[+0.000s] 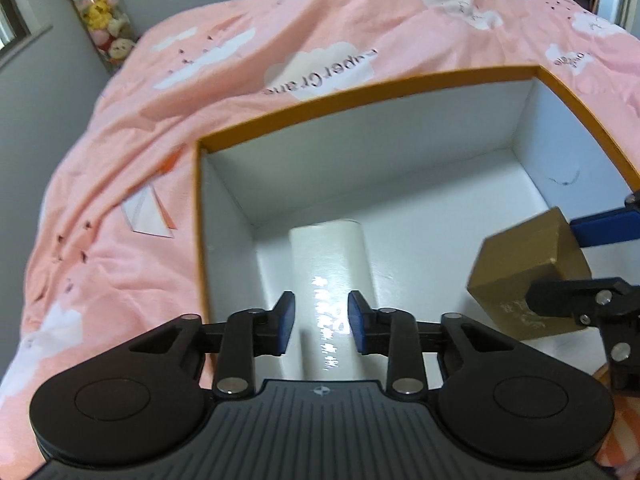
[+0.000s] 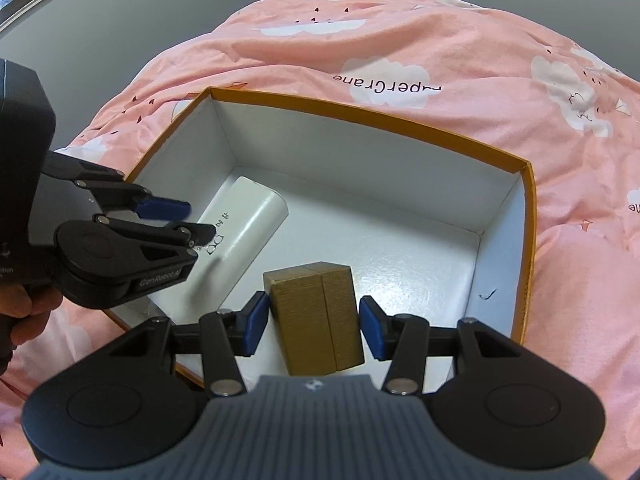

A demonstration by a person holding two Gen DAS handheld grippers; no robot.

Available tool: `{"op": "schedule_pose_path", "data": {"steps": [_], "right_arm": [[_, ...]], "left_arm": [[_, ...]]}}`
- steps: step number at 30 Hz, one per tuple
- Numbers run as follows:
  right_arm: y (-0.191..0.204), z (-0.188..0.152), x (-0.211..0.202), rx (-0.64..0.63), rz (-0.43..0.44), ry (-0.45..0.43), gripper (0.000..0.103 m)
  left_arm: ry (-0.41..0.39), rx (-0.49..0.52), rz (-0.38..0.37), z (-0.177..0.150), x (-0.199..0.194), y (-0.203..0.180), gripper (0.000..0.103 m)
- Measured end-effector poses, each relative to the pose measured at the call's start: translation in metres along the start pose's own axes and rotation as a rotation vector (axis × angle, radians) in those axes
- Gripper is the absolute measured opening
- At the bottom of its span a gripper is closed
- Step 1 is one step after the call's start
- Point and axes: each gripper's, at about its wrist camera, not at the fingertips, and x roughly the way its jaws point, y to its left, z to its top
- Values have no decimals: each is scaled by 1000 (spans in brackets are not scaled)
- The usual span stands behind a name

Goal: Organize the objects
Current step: 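Lower the white case into the orange box and open the left gripper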

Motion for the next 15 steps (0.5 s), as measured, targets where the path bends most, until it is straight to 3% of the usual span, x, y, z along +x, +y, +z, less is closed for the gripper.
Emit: {"op": "schedule_pose_path", "data": {"steps": [8,12,15], "right_arm": [[5,4,7,2,26,16,52],[7,9,16,36,59,38,52],[9,12,25,59,65,62,52]], "left_arm": [[-103,-98,-125,3,-30,36,40],[-144,-207,-185,5,-42,63,42],[-166,-277,-191,3,-44,79,42]]}}
